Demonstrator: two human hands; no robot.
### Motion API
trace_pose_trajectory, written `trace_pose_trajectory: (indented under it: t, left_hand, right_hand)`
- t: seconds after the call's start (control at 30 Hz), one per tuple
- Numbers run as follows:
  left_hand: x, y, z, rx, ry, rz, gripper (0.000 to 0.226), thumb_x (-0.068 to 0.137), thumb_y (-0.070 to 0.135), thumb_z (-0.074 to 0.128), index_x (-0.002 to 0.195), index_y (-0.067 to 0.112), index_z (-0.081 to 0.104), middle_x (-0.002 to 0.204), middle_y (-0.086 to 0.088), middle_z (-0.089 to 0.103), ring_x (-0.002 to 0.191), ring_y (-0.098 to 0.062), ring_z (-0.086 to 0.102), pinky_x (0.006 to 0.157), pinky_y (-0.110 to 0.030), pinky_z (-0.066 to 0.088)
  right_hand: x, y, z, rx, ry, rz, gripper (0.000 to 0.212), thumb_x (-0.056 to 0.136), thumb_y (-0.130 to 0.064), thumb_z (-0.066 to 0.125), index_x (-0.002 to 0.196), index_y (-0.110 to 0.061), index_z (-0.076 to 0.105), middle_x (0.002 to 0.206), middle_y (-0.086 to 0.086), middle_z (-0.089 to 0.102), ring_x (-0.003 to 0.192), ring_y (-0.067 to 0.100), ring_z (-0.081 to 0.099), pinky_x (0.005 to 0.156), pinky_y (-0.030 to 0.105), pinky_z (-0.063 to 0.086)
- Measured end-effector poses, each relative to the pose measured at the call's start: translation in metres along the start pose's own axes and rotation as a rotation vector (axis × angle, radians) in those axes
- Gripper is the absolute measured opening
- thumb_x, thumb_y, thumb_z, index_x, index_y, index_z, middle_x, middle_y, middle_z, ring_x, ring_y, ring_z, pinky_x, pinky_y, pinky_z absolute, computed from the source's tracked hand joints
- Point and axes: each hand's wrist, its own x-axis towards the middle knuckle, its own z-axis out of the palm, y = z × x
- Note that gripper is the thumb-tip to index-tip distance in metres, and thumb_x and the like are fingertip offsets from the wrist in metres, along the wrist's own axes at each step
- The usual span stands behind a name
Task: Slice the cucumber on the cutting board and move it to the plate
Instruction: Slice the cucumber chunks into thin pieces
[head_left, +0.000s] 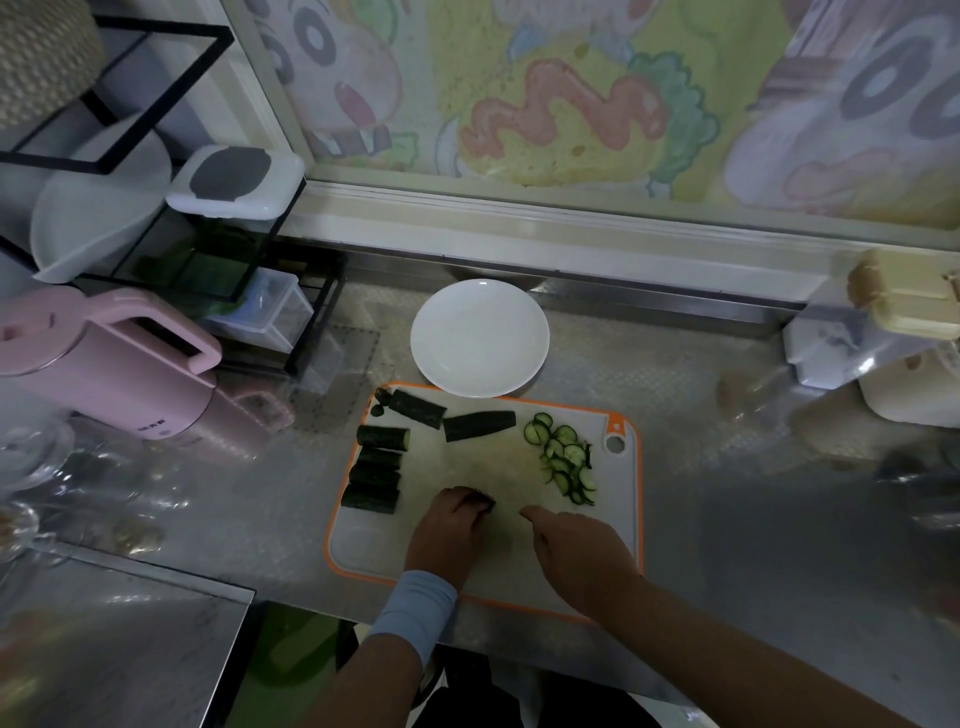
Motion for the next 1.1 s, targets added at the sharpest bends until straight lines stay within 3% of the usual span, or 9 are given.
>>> trace_pose_trajectory:
  t: [0.2, 0.33, 0.43, 0.57, 0.73, 1.1]
  left_hand:
    - [-0.001, 0.004, -0.003, -0.061, 0.002, -0.058, 0.027, 0.086, 0.024, 0.049, 0.091, 0.011, 0.073, 0.091, -0.003, 0.068, 0.086, -0.014, 0.05, 0.071, -0.02, 0.044]
    - [0.0, 0.005, -0.004, -0.044, 0.016, -0.048, 0.013, 0.076, 0.011, 0.071, 0.09, 0.011, 0.073, 0.089, -0.003, 0.067, 0.083, -0.015, 0.053, 0.068, -0.02, 0.047]
    - [-0.001, 0.005, -0.004, -0.012, 0.015, -0.022, 0.028, 0.062, 0.001, 0.084, 0.085, 0.012, 0.073, 0.085, -0.003, 0.067, 0.079, -0.016, 0.057, 0.069, -0.018, 0.044]
    - [0.0, 0.005, -0.005, 0.014, 0.013, -0.03, 0.033, 0.056, 0.002, 0.087, 0.083, 0.015, 0.074, 0.084, -0.002, 0.067, 0.077, -0.018, 0.06, 0.066, -0.022, 0.051]
    - [-0.002, 0.003, -0.002, 0.003, -0.004, -0.051, 0.031, 0.061, 0.001, 0.084, 0.087, 0.013, 0.074, 0.088, -0.004, 0.067, 0.078, -0.019, 0.063, 0.068, -0.023, 0.052]
    - [-0.002, 0.003, 0.0, -0.025, 0.022, -0.053, 0.028, 0.064, 0.002, 0.082, 0.088, 0.013, 0.074, 0.089, -0.004, 0.067, 0.081, -0.018, 0.062, 0.069, -0.023, 0.051]
  right_hand:
    - [0.018, -0.007, 0.011, -0.01, -0.07, 0.013, 0.04, 0.1, -0.024, 0.035, 0.14, -0.021, 0.041, 0.103, 0.008, 0.067, 0.089, 0.028, 0.063, 0.066, 0.029, 0.038]
    - [0.018, -0.013, 0.013, -0.101, 0.006, -0.013, 0.035, 0.086, -0.019, 0.06, 0.121, -0.019, 0.059, 0.071, 0.002, 0.065, 0.059, 0.022, 0.064, 0.051, 0.023, 0.029]
    - [0.008, -0.015, 0.006, -0.12, -0.002, -0.018, 0.033, 0.092, -0.021, 0.048, 0.124, -0.023, 0.054, 0.072, 0.001, 0.062, 0.059, 0.022, 0.061, 0.05, 0.029, 0.036]
    - [-0.007, -0.009, -0.003, -0.157, -0.021, 0.012, 0.033, 0.088, -0.021, 0.053, 0.12, -0.027, 0.057, 0.061, -0.002, 0.057, 0.047, 0.019, 0.055, 0.041, 0.03, 0.041]
    - [-0.013, 0.003, -0.007, -0.105, -0.033, -0.014, 0.037, 0.099, -0.024, 0.034, 0.135, -0.029, 0.04, 0.08, 0.001, 0.062, 0.068, 0.024, 0.06, 0.058, 0.034, 0.047]
    - [-0.006, 0.0, -0.002, -0.059, -0.063, 0.008, 0.036, 0.099, -0.023, 0.033, 0.134, -0.027, 0.04, 0.078, 0.002, 0.062, 0.067, 0.024, 0.059, 0.059, 0.035, 0.049]
